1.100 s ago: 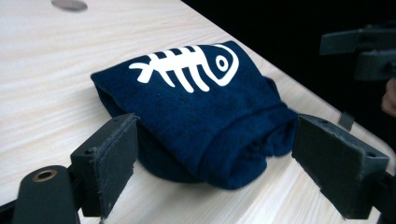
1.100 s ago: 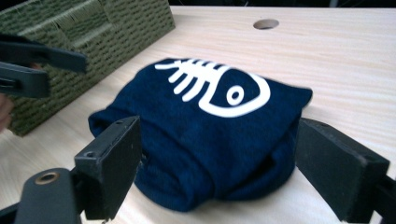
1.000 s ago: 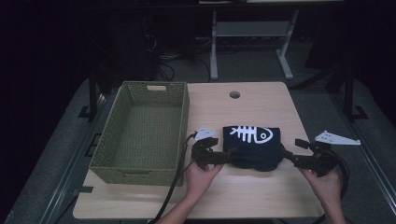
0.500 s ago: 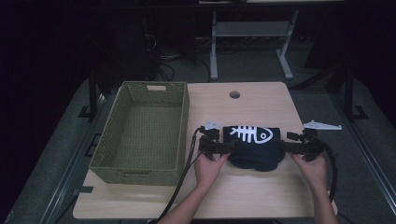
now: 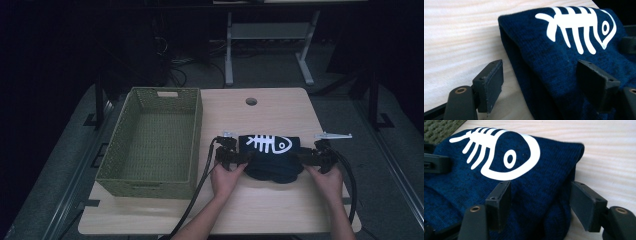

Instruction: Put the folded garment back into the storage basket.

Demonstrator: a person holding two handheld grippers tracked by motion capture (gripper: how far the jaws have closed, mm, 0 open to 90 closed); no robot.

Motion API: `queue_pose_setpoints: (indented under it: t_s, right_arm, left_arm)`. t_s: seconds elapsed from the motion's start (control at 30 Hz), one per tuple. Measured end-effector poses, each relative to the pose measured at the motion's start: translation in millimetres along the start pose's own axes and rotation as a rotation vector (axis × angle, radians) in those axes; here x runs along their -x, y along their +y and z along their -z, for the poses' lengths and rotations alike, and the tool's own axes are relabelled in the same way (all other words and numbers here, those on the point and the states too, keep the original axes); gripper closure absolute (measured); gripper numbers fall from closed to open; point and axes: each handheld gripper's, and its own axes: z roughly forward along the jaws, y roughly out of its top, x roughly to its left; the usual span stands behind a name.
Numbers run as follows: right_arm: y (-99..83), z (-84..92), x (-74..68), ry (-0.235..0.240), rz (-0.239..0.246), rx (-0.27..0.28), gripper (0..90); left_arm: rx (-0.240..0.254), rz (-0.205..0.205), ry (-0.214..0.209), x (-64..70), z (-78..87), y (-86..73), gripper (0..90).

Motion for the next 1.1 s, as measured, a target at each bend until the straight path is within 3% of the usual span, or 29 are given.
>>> queue_pose_setpoints:
  t_s: [0.33, 0.53, 0.73, 1.0, 1.07, 1.1]
  right_arm:
    - [-6.9, -5.0, 3.8, -0.033, -0.02, -0.012, 43.2]
    - [-9.4, -4.3, 0.3, -0.01, -0.009, -0.005, 60.0]
    - [-7.6, 1.7, -4.9, 0.0, 0.018, 0.008, 68.9]
    - [-8.6, 20.6, -6.5, 0.058, -0.019, 0.049, 71.4]
    - [-8.1, 25.2, -6.6, 0.08, -0.035, 0.067, 71.4]
    - [-5.9, 32.2, -6.3, 0.115, -0.046, 0.096, 71.9]
  left_arm:
    - [0.001, 0.005, -0.031, 4.6, -3.6, -2.9, 36.2]
    - [0.0, 0.007, -0.091, 7.4, -3.9, -3.5, 56.8]
    - [0.009, 0.015, -0.118, 7.9, -2.2, -0.6, 66.6]
    - [0.033, 0.013, -0.173, 16.3, 6.2, 6.2, 70.0]
    - [0.044, 0.014, -0.188, 18.7, 11.0, 10.3, 70.0]
    - [0.053, 0.012, -0.211, 19.6, 16.1, 14.2, 69.9]
